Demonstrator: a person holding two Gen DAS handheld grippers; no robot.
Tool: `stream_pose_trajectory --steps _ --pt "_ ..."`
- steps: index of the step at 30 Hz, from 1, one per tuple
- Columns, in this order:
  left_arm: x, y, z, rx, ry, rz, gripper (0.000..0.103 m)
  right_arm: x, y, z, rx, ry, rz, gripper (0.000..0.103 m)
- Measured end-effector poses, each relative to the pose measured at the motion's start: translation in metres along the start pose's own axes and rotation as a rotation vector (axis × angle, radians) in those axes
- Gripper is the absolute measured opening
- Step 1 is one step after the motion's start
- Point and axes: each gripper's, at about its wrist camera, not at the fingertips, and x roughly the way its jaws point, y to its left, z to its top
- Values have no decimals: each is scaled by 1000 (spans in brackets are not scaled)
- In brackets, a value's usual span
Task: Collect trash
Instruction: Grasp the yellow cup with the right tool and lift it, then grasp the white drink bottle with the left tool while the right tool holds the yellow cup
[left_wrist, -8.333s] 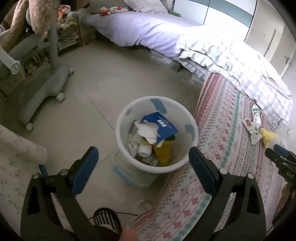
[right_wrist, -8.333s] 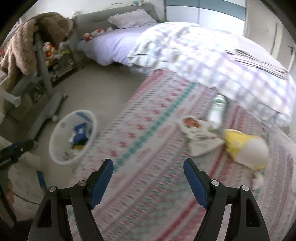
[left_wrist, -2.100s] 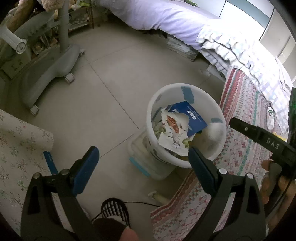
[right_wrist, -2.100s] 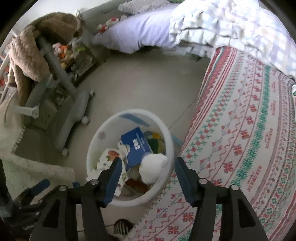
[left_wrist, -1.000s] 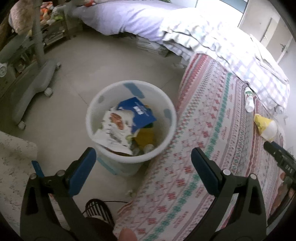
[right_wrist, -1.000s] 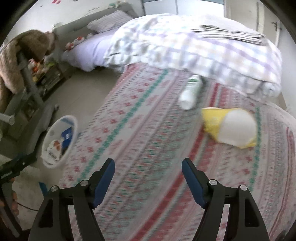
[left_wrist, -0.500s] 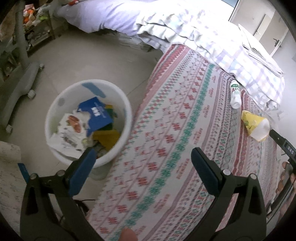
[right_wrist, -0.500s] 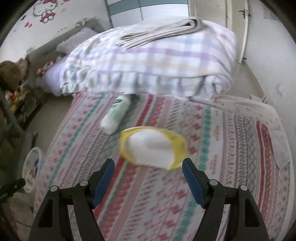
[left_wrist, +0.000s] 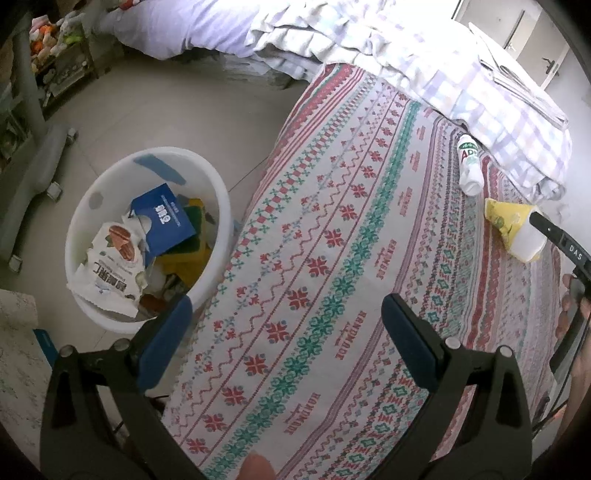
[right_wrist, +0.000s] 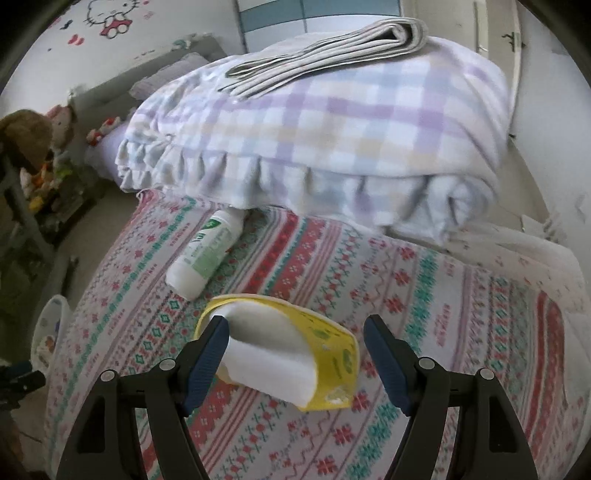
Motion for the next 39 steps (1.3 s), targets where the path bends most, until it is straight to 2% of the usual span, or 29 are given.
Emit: stream_pose_trajectory --steps 3,6,7,11,16,20,27,31,37,39 --pt "2 1 0 6 5 5 102 6 7 -1 -35 12 28 74" --pt "3 0 0 13 8 6 102 6 18 -6 -76 25 44 57" --pt "2 0 0 15 8 5 102 6 22 -8 -88 33 52 44" --pt "-1 -3 0 21 0 -2 102 1 34 -19 -115 54 43 34" --pt "-9 -13 -2 41 -10 -47 102 -22 31 -28 -79 62 11 26" --pt "-18 -31 -5 92 -41 -56 102 -50 18 -36 -3 65 0 24" --pt "-21 -72 -23 205 -44 -73 102 -87 7 -47 30 37 -52 24" --pt "-24 -101 -30 282 -76 -66 102 -101 -2 -52 59 22 -64 24" --pt "-19 -135 -16 323 -94 -51 102 -110 -25 -58 125 23 -44 24" --pt "-11 -149 -5 324 -95 -73 102 -111 -36 -56 149 19 -36 24"
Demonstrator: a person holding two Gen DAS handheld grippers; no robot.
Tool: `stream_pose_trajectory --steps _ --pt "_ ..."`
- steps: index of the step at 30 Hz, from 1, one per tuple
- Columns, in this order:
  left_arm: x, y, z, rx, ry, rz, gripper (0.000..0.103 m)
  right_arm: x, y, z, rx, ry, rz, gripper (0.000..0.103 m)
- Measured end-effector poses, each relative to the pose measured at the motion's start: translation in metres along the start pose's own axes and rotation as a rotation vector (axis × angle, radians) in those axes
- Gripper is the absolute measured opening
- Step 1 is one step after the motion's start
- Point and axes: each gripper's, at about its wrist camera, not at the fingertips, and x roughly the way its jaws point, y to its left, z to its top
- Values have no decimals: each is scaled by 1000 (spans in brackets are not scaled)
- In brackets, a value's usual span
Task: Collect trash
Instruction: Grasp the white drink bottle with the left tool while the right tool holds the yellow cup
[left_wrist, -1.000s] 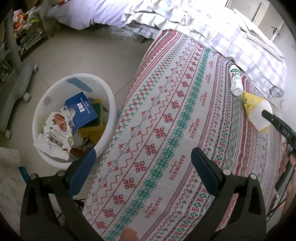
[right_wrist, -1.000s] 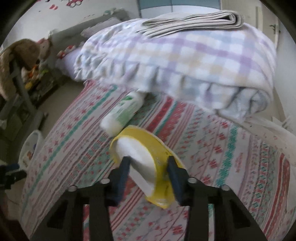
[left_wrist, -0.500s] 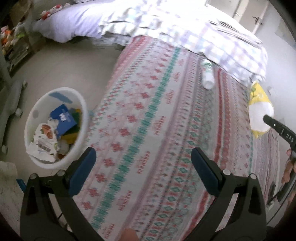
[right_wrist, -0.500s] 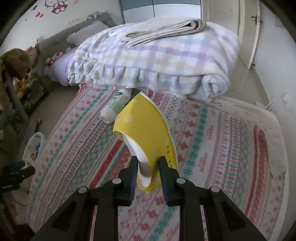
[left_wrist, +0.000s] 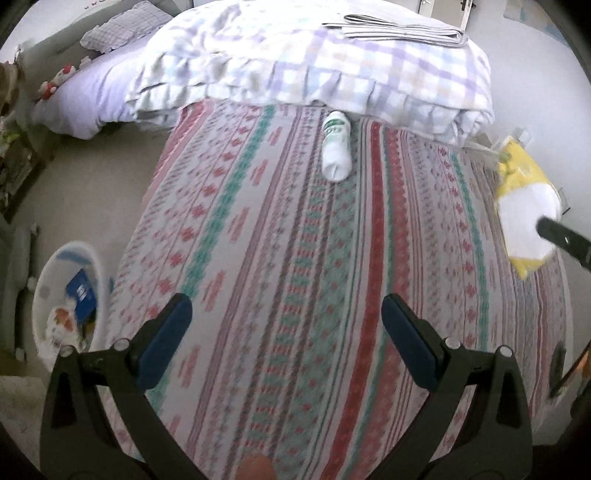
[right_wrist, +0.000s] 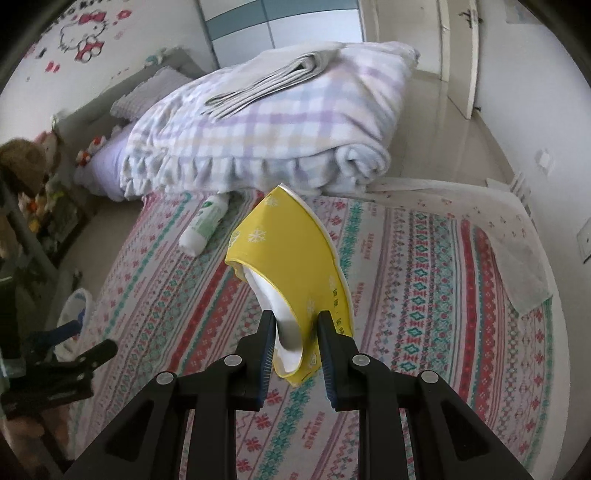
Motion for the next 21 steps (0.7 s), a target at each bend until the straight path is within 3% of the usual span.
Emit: stream_pose_trajectory --steps 3,6,10,15,21 --pt "17 -12 17 18 1 -58 102 -1 -16 6 28 -3 -14 24" --pt "39 -19 36 15 -2 -54 102 -8 -31 13 25 -30 -74 24" --pt "65 -26 64 -3 -46 -65 100 -5 -47 19 22 -35 -90 24" --pt "91 -20 86 -88 -90 -75 82 13 -75 21 113 17 -46 24" --pt "104 -12 93 -123 -122 -118 66 19 -83 20 115 30 -58 24"
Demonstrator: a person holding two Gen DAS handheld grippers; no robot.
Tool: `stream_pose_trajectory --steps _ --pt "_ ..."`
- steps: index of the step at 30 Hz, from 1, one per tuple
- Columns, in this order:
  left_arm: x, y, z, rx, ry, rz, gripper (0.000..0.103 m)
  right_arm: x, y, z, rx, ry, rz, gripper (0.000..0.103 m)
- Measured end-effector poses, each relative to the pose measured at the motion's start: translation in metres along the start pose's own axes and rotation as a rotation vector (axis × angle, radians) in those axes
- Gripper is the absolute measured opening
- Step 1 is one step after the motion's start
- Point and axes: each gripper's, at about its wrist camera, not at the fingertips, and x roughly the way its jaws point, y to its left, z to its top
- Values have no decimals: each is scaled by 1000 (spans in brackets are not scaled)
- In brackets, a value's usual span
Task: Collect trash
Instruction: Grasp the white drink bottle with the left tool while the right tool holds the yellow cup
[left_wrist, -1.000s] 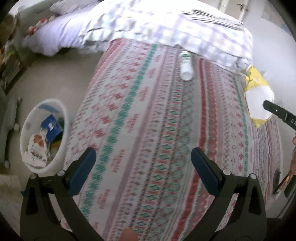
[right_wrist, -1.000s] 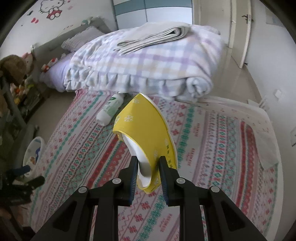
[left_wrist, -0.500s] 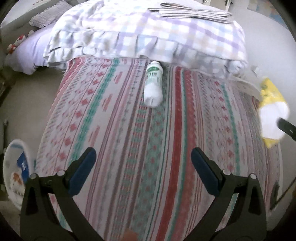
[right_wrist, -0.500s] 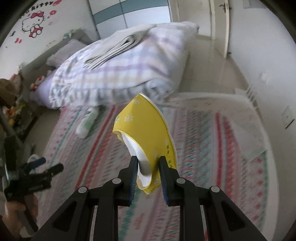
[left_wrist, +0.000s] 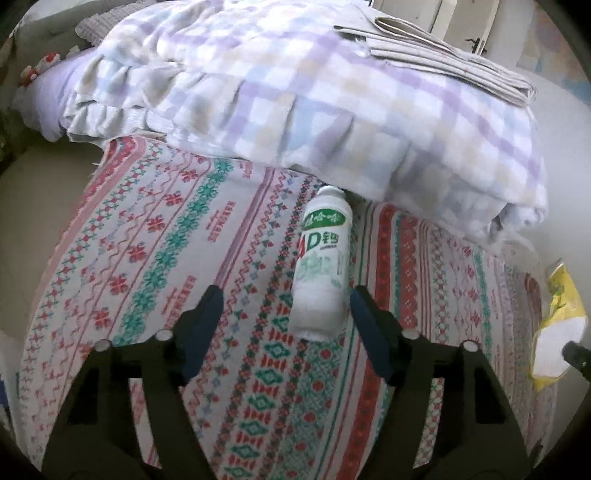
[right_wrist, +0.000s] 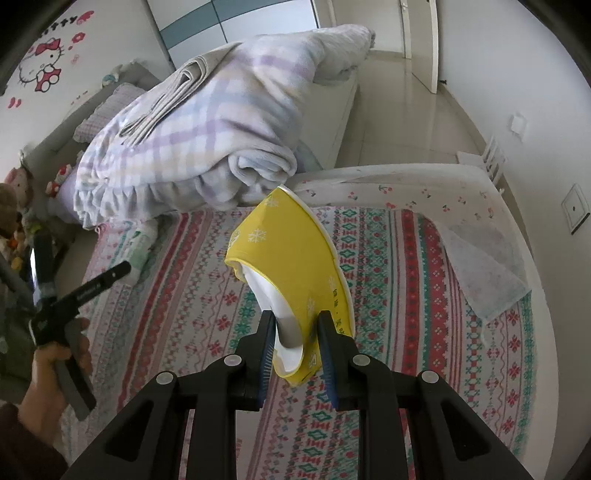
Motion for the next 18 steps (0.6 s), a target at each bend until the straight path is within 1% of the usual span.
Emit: stream_pose_trajectory --steps 2,3,5,7,8,13,18 --pt "4 0 0 -4 6 -45 60 1 -1 0 1 1 -5 24" --pt "5 0 0 -4 10 -56 56 2 -2 0 4 3 -6 24" --pt "10 -4 -1 8 31 -84 52 3 -2 -1 12 10 -2 24" --pt "17 -12 -2 41 52 -81 43 5 0 1 18 16 7 24" --pt "19 -16 -3 55 58 -80 34 5 2 0 16 16 10 24" --pt "7 -31 -8 67 33 -88 34 0 14 -1 -18 7 -9 24" --pt "-28 -25 -22 89 22 -91 34 -12 27 -1 -20 -14 12 24"
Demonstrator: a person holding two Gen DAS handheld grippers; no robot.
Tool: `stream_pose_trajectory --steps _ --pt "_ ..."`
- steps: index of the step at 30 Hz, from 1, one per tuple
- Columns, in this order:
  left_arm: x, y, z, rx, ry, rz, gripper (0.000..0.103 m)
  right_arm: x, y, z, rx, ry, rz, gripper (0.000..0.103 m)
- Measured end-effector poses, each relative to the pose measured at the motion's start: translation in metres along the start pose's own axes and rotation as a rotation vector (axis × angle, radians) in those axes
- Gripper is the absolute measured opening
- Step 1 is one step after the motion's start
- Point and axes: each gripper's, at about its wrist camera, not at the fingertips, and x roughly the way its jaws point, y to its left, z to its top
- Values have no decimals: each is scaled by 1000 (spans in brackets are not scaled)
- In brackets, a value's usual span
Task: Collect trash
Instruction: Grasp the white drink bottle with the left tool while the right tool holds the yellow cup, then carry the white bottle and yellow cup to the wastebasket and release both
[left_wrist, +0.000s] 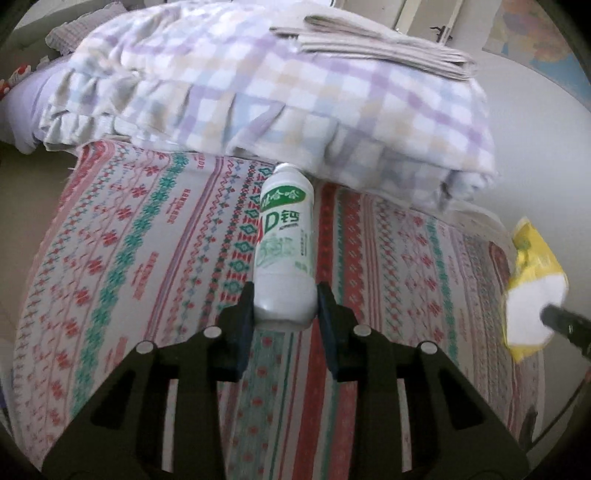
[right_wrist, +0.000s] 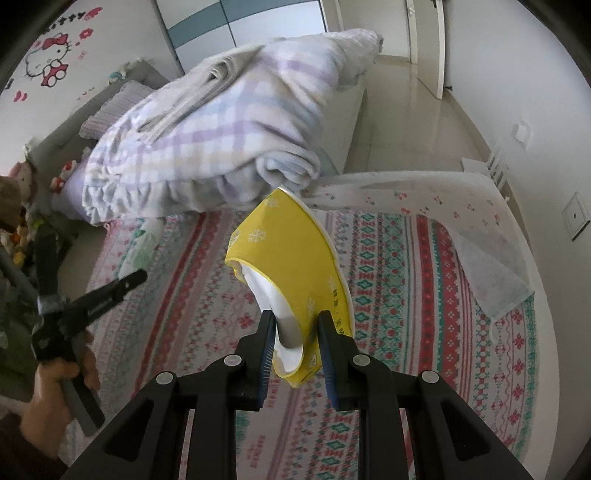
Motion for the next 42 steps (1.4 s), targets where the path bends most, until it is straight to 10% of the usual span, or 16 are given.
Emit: stream_pose_trajectory --steps 13,42 --pt "-95 38 -47 19 35 42 34 -38 67 -19 -114 -35 69 24" --pt "-223 228 -117 -362 -36 173 34 2 264 -67 -305 63 257 24"
